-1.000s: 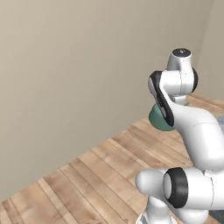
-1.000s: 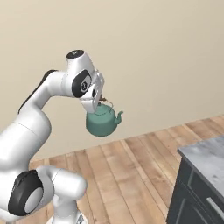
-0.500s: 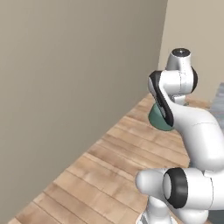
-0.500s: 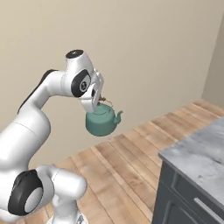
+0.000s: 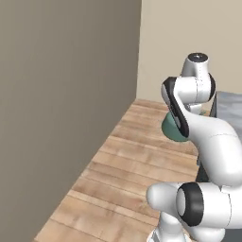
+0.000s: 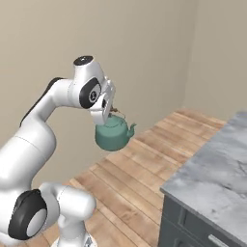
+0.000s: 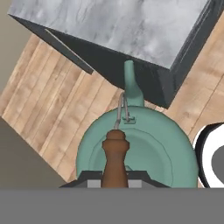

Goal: The kettle is done boiling. Turn off the stove, then wait for 300 timesteps before moving the kettle to the dining table.

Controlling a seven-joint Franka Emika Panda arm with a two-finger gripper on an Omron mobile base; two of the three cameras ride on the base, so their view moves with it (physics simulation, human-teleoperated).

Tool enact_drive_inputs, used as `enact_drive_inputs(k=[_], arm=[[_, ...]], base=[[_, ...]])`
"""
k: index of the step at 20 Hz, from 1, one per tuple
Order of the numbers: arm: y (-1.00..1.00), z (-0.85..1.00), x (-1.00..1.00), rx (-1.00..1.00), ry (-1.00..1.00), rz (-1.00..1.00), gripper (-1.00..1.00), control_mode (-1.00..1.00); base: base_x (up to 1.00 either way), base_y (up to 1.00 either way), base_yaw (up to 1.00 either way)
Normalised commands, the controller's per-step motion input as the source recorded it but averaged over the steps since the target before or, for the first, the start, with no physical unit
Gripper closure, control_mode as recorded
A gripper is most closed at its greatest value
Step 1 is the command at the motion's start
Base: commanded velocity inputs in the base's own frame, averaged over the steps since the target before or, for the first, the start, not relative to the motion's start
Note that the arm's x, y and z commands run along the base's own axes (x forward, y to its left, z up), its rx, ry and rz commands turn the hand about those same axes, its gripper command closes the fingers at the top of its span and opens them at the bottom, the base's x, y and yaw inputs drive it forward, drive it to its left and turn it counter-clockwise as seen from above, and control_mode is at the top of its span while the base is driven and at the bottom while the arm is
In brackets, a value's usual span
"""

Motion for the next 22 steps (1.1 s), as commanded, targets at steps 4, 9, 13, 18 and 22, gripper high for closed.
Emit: enact_drive_inputs(k=[4, 9, 13, 18, 22], arm=[[0.00, 0.00, 0.00, 0.00, 0.00, 0.00, 1.00, 1.00], [0.00, 0.00, 0.00, 0.00, 0.00, 0.00, 1.00, 1.00], [0.00, 0.00, 0.00, 0.00, 0.00, 0.00, 1.00, 1.00], [0.00, 0.00, 0.00, 0.00, 0.00, 0.00, 1.00, 1.00], [0.00, 0.00, 0.00, 0.00, 0.00, 0.00, 1.00, 1.00]], base=[[0.96, 0.42, -0.31], [0.89, 0.51, -0.33], [0.83, 0.52, -0.36], [0.72, 0.47, -0.40], [0.65, 0.48, -0.45]])
